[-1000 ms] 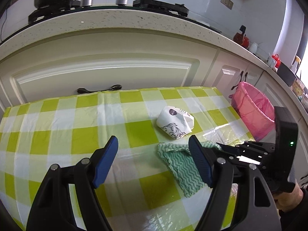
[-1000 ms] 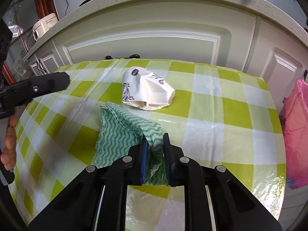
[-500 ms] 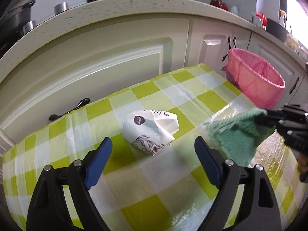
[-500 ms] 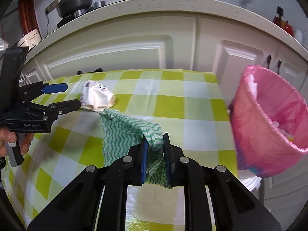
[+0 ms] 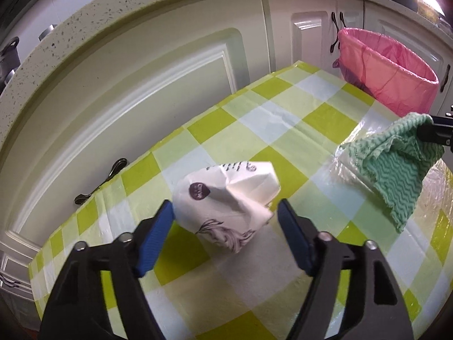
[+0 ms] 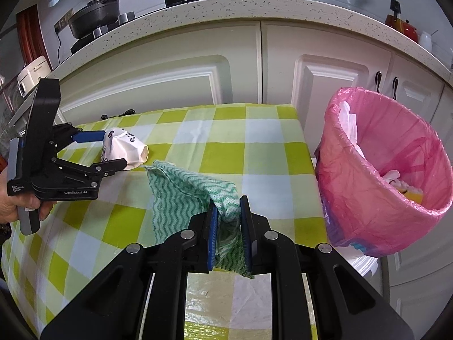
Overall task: Collect trash
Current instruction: 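Grasp the green zigzag cloth with the right tool while the left tool grasps the crumpled white paper bag, then carry the cloth and paper bag over the wastebasket while opening both tools to drop them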
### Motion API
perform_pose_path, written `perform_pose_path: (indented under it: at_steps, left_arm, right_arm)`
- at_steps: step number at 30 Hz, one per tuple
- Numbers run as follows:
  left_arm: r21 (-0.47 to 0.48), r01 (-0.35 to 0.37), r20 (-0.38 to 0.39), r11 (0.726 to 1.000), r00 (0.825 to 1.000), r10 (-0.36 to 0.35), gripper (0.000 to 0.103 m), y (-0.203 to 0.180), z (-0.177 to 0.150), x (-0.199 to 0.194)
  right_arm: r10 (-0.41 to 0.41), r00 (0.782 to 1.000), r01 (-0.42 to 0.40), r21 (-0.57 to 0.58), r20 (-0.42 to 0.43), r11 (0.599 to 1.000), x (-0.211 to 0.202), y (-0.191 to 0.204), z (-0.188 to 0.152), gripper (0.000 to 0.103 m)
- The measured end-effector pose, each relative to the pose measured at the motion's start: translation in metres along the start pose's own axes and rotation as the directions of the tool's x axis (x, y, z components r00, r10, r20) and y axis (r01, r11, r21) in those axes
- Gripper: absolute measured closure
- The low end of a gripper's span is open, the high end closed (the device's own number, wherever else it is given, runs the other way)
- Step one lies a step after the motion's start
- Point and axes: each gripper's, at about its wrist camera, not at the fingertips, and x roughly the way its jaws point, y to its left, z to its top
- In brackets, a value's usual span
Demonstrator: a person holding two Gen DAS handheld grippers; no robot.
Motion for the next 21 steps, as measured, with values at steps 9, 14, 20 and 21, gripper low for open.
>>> perform_pose_path:
  at_steps: [9, 14, 20, 21]
  left_arm:
    - [-0.106, 0.048, 0.030, 0.993, 0.999, -0.045, 0.035, 0.009, -0.008, -0.018]
    - [-0.160, 0.072, 0.066, 0.985, 0.996, -0.062, 0.035, 0.011, -0.008, -0.039]
    - [-0.177, 0.091, 0.122, 0.980, 0.990, -0.070, 0.035, 0.004, 0.006, -0.070]
    - [-0.178, 0.097, 0.132, 0.979, 0.989, -0.074, 0.035, 0.003, 0.010, -0.074]
  right_arm:
    - [0.001, 1.000, -0.001, 0.008, 0.022, 1.000, -0.007, 0.001, 0.003, 0.087]
    - [0.008, 0.999, -0.008, 0.008, 0.050, 1.000, -0.020, 0.004, 0.008, 0.087]
    - [0.010, 0.996, -0.011, 0.017, 0.090, 1.000, -0.042, 0.000, 0.016, 0.087]
    - [0.008, 0.995, -0.010, 0.019, 0.098, 1.000, -0.046, -0.003, 0.018, 0.087]
